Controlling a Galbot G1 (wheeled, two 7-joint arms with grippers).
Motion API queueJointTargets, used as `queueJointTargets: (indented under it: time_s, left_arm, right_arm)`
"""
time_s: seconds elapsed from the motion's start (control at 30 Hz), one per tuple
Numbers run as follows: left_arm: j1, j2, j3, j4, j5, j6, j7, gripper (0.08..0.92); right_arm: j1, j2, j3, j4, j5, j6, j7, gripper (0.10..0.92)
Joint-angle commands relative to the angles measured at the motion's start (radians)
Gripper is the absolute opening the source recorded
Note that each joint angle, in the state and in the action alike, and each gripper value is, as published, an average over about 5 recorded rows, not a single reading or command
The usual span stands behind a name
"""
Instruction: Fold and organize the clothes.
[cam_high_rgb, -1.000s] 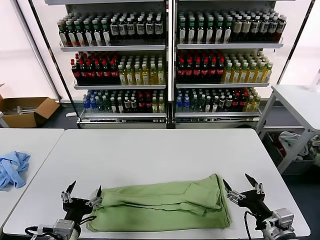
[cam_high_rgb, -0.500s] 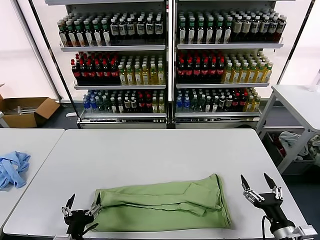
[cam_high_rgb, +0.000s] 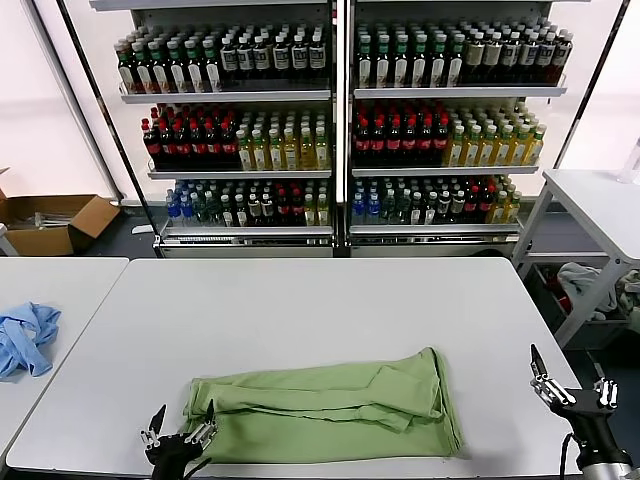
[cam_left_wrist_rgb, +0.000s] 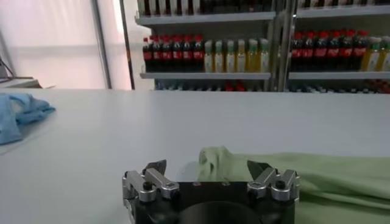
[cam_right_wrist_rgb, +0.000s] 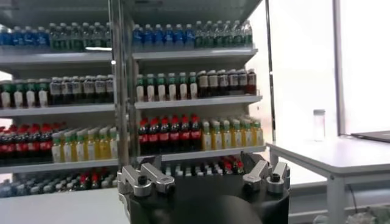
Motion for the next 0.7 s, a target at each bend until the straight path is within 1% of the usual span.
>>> queueJointTargets:
  time_s: [0.03, 0.23, 0.53, 0.63, 0.7]
  left_arm:
    - [-0.039, -0.007, 0.038, 0.04, -0.091, 0.001, 0.042, 0.823]
    - [-0.089, -0.007, 0.024, 0.071, -0.192, 0.035, 0.051, 0.823]
    - [-0.09, -0.017, 0.051, 0.083, -0.204, 0.029, 0.061, 0.814]
    - [-0.09, -0.019, 0.066, 0.084, -0.18, 0.015, 0.064, 0.758]
    - [-0.091, -0.02, 0.074, 0.086, -0.149, -0.002, 0.067, 0.698]
  right_arm:
    - [-0.009, 0.014, 0.027, -0.011, 0.0, 0.031, 0.013, 0.823]
    - [-0.002, 0.017, 0.019, -0.013, 0.0, 0.032, 0.01, 0.823]
    - [0.004, 0.021, 0.014, -0.012, -0.001, 0.032, 0.01, 0.823]
    - [0.008, 0.021, 0.014, -0.01, -0.001, 0.031, 0.01, 0.823]
    - [0.01, 0.022, 0.013, -0.01, -0.001, 0.031, 0.01, 0.823]
